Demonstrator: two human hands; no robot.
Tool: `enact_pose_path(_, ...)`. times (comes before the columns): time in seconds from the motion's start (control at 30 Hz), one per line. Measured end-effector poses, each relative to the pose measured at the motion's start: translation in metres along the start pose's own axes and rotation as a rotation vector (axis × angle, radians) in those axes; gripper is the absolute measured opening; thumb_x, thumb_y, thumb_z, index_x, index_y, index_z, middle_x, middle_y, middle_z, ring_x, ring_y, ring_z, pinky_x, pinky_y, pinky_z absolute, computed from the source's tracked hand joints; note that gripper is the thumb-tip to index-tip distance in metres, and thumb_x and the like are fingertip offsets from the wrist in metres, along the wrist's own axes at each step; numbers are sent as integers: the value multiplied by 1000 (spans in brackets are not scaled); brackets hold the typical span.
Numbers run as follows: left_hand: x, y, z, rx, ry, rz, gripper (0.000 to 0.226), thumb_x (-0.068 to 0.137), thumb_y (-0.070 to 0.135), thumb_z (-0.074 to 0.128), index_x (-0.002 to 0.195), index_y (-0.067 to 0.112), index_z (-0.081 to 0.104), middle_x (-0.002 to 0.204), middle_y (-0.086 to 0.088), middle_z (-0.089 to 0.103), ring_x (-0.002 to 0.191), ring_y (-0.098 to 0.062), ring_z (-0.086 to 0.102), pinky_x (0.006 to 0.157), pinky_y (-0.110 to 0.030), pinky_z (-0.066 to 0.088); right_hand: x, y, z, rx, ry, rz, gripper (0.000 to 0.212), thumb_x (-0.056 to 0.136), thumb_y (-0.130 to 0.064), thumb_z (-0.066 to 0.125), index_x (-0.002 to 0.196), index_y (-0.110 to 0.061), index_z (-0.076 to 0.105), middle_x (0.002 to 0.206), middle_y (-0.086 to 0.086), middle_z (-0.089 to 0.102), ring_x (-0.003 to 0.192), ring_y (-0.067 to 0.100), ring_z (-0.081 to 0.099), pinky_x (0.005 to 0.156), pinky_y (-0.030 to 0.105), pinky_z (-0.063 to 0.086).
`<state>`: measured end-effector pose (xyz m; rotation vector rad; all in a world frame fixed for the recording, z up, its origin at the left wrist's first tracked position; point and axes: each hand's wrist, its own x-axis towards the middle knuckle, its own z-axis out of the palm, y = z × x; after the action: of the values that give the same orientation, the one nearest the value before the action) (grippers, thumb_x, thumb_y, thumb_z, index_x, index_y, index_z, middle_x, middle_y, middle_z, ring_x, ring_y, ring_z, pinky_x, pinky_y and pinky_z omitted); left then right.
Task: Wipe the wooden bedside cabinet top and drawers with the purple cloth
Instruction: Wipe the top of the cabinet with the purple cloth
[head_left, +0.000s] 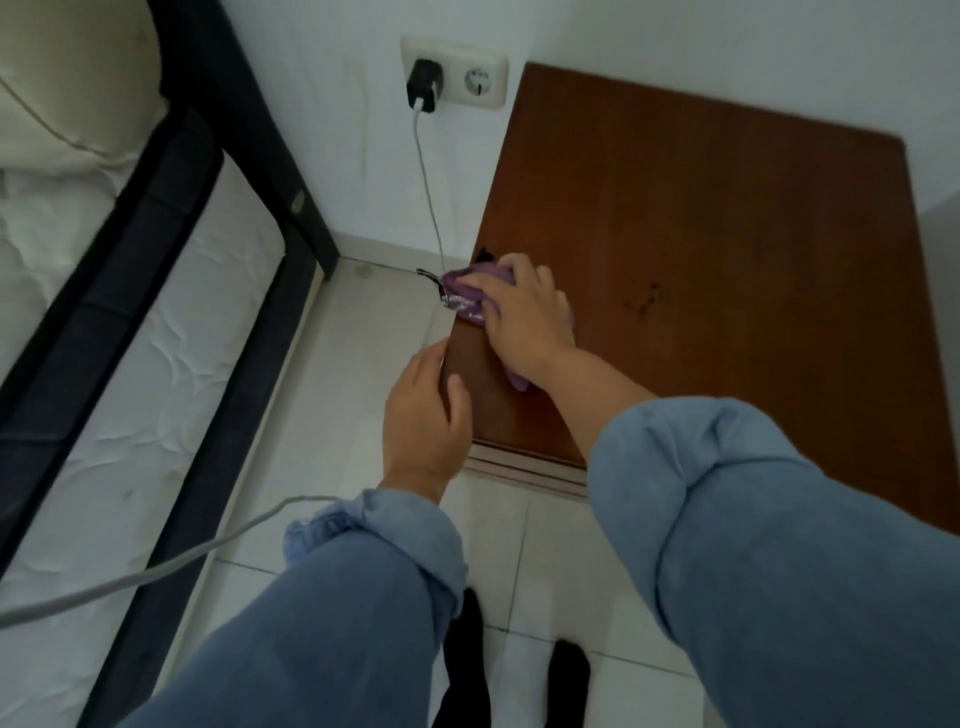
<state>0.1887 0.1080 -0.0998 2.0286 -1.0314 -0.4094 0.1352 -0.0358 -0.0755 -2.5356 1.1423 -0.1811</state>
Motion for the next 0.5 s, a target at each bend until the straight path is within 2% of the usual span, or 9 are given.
enact_pose_path(0.1,-28,-10,-6,45,-61,25,57,87,42,44,134,9,45,125,-6,56,109,-18,54,96,-35,46,1,2,0,2,-14,2,37,94,-25,41,128,-37,50,134,0,39,115,28,38,89,39,34)
enact_pose_path(0.2,-38,-15,-12,93,-121,65,74,83,53,55,139,8,38,129,-7,50,113,-20,53,96,-40,47,3,2,-1,9,-34,-3,38,96,-25,38,129,-39,48,135,1,38,116,29,37,89,40,33)
enact_pose_path(0.3,-40,-16,-12,141,-163,70,83,77,48,67,141,8,33,132,-8,47,115,-22,52,96,-38,46,4,2,-1,-8,-52,-5,38,97,-26,36,131,-40,46,136,1,36,117,29,36,90,40,33)
enact_pose_path(0.4,-36,-22,-8,157,-112,33,78,75,37,73,140,13,36,127,-5,50,109,-19,53,90,-26,43,5,2,1,-41,-33,-7,38,97,-27,37,131,-40,45,138,2,36,120,30,36,93,42,34)
enact_pose_path(0.5,-34,-29,-4,142,-65,9,75,72,42,73,136,17,43,119,-2,56,104,-18,56,84,-25,42,6,3,3,-43,-23,-6,38,96,-28,37,131,-41,45,137,2,36,120,30,36,93,42,34)
